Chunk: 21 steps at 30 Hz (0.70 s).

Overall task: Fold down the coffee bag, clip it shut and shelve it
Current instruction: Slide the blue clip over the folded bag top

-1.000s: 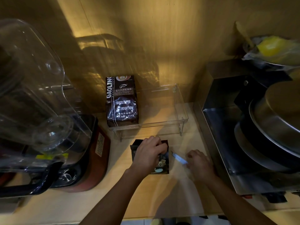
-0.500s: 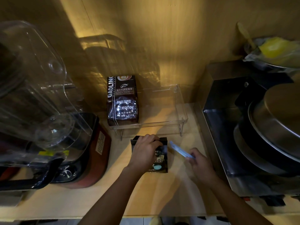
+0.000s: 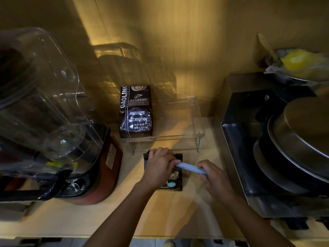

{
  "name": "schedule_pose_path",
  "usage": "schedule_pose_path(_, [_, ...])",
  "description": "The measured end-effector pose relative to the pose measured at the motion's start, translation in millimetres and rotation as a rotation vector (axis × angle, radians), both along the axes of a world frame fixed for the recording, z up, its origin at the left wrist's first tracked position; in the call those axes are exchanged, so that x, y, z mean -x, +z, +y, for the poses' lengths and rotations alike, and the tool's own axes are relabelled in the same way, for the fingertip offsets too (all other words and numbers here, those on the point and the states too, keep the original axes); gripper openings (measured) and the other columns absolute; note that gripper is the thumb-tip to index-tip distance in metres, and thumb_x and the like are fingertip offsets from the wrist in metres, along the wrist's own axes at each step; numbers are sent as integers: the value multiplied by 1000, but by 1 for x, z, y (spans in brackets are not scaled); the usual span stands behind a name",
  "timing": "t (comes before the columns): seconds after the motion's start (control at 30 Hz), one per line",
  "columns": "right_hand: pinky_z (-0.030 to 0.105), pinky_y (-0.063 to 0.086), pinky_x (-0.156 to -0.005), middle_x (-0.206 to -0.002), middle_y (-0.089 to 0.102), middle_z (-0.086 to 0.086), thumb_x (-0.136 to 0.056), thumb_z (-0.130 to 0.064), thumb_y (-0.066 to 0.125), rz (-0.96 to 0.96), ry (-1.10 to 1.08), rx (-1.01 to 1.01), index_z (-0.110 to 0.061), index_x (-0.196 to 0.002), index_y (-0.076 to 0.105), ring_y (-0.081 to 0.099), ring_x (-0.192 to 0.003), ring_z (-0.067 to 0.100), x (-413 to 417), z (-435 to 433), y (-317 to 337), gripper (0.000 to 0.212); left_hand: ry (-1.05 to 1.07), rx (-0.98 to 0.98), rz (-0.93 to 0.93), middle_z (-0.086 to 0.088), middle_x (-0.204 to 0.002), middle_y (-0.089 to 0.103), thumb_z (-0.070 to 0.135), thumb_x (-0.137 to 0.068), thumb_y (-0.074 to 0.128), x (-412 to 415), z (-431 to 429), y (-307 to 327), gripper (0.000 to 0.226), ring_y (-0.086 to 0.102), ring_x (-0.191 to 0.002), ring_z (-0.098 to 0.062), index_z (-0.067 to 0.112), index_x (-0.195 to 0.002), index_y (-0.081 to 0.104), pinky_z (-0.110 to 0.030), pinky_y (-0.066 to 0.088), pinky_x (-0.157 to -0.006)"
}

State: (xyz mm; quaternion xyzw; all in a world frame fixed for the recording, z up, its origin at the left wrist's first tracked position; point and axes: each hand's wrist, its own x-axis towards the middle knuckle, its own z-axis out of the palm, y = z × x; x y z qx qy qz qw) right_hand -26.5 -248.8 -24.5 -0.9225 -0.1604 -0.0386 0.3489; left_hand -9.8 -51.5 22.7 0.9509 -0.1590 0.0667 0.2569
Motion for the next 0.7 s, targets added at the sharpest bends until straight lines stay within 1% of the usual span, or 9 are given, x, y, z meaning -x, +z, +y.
schedule_pose_path(0.07, [33, 45, -63, -93, 61, 5, -76, -1, 64, -29, 19, 13, -14, -101, 56, 57, -78, 22, -2, 2, 3, 30, 4, -5, 1, -2, -93, 63, 23, -88, 57, 2, 1, 0, 13, 48, -95, -20, 16, -90, 68, -24, 17, -75])
schedule_pose_path(0.17, [34, 47, -68, -101, 57, 3, -81, -9, 62, -7, 29, -7, -13, -107, 56, 55, -83, 20, -3, 3, 5, 26, 15, -48, -14, -2, -90, 63, 24, -86, 59, 4, 1, -1, 13, 48, -93, -20, 15, -89, 67, -23, 17, -74])
schedule_pose_path(0.27, [29, 41, -67, -96, 60, 6, -84, -13, 60, -15, 34, -6, -10, -102, 60, 54, -82, 19, -3, 3, 5, 18, 65, -51, -33, -2, -87, 63, 26, -85, 60, 5, -1, -1, 14, 48, -90, -18, 14, -85, 67, -23, 18, -74])
schedule_pose_path(0.37, [29, 36, -68, -88, 62, 10, -84, -8, 58, -52, 32, 4, -7, -93, 62, 55, -78, 24, -2, 3, 7, 10, 78, 7, -12, -3, -83, 62, 24, -85, 60, 8, -2, -1, 12, 47, -86, -19, 14, -83, 67, -23, 19, -72])
schedule_pose_path(0.4, [30, 36, -67, -85, 63, 11, -84, -8, 56, -72, 34, 9, -6, -90, 62, 56, -77, 25, 0, 4, 7, 9, 74, 38, 3, -3, -82, 62, 23, -86, 60, 9, -1, 0, 11, 47, -86, -19, 14, -84, 67, -23, 21, -73])
schedule_pose_path(0.47, [29, 39, -66, -82, 64, 11, -85, -17, 51, -97, 37, 2, -6, -88, 63, 56, -76, 19, 4, 4, 7, 16, 73, 96, 29, -4, -80, 61, 21, -86, 60, 11, 1, 0, 10, 47, -84, -20, 14, -83, 67, -24, 22, -73])
schedule_pose_path(0.53, [27, 41, -67, -82, 65, 11, -86, -23, 45, -96, 34, -24, -7, -87, 63, 55, -76, 15, 9, 5, 7, 24, 71, 121, 42, -4, -79, 60, 20, -86, 60, 12, 2, 0, 10, 47, -84, -20, 14, -82, 67, -25, 22, -72])
schedule_pose_path(0.6, [27, 43, -67, -83, 65, 10, -87, -24, 44, -93, 22, -36, -7, -87, 62, 59, -75, 22, 12, 4, 5, 25, 71, 137, 58, -1, -78, 58, 19, -87, 59, 13, 1, -1, 11, 47, -84, -19, 15, -81, 67, -25, 22, -73])
schedule_pose_path(0.7, [31, 42, -66, -90, 57, 5, -90, -16, 49, -28, -12, -73, -6, -92, 58, 56, -78, 26, 12, 4, 2, 13, 109, 163, 81, 6, -77, 52, 18, -88, 56, 13, 1, -2, 13, 44, -83, -16, 16, -80, 66, -25, 22, -73])
